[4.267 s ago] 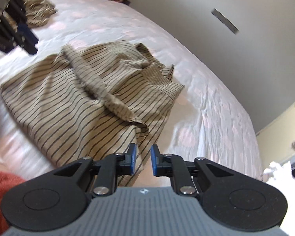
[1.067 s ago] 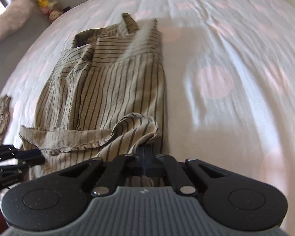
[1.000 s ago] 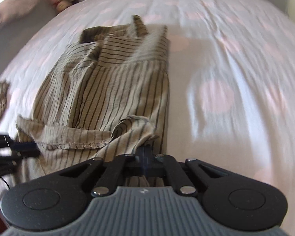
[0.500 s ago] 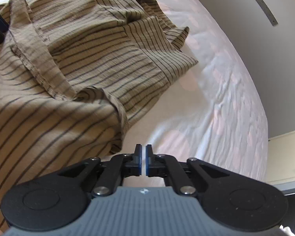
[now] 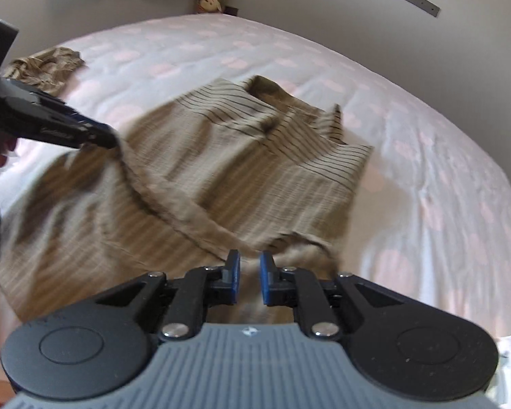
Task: Fold clothes
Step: 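Open the right gripper and move both grippers back over the shirt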
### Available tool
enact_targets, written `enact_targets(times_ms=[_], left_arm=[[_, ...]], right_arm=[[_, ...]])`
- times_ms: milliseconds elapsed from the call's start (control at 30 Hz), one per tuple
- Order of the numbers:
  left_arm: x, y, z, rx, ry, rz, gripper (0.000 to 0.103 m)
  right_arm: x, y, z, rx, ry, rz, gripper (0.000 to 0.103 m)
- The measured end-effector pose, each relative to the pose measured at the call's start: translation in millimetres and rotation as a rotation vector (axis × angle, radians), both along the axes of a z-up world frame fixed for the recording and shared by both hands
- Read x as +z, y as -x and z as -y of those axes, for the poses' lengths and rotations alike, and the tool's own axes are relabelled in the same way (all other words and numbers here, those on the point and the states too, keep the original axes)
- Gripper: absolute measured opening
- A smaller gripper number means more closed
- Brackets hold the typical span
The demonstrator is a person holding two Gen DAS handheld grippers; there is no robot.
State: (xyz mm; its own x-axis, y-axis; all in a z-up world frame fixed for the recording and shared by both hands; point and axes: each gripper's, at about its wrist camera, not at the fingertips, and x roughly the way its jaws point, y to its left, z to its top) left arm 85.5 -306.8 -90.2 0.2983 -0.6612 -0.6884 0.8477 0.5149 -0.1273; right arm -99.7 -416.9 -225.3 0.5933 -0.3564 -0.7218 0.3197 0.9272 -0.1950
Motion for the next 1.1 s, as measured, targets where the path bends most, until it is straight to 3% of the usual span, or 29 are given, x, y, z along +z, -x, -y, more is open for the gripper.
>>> enact_targets(times_ms=[167,233,300,400,567,667,833,900,967,1100], left_arm=[[-10,23,10,-0.165,-0.088,0.006,0.018],[-20,28,13,-0.188,-0.136,0.009,0.018],[-28,25,14,-0.174,-0.155,0.005,0.018],[-32,16,15,-0.127,-0.120,-0.012,0.018],[-33,11,17,-0.029,-0.107,0.083,0.018],[-33,0,7,0.072,-0.107,0.115,0.018],[-31,-28,-16,0.289,-0.055,0.087,0.018],[-27,-37,-27,0.309,0.015,0.005,0.025],[-23,-41,-31,0.286,0.068,-0.050,0.039],[-13,-32,-28,0.170,0.067,-0.022,0.047]], right_arm=[[-30,-19,0,-0.024,-0.056,-0.072,0.014],[-45,-23,7,-0.050,-0.071,-0.114,0.014],[-56,-23,19,-0.097,-0.095,-0.117,0.014],[-63,-27,37,-0.149,-0.155,-0.056,0.014],[-65,-51,48,-0.151,-0.117,-0.029,0.013],[-68,-68,60,-0.164,-0.085,-0.027,0.013],[-57,-80,91,-0.252,-0.080,0.023,0.018],[-45,-73,98,-0.258,-0.098,0.071,0.027],[-33,-62,102,-0.243,-0.105,0.107,0.037],[-19,-35,102,-0.215,-0.090,0.103,0.038]])
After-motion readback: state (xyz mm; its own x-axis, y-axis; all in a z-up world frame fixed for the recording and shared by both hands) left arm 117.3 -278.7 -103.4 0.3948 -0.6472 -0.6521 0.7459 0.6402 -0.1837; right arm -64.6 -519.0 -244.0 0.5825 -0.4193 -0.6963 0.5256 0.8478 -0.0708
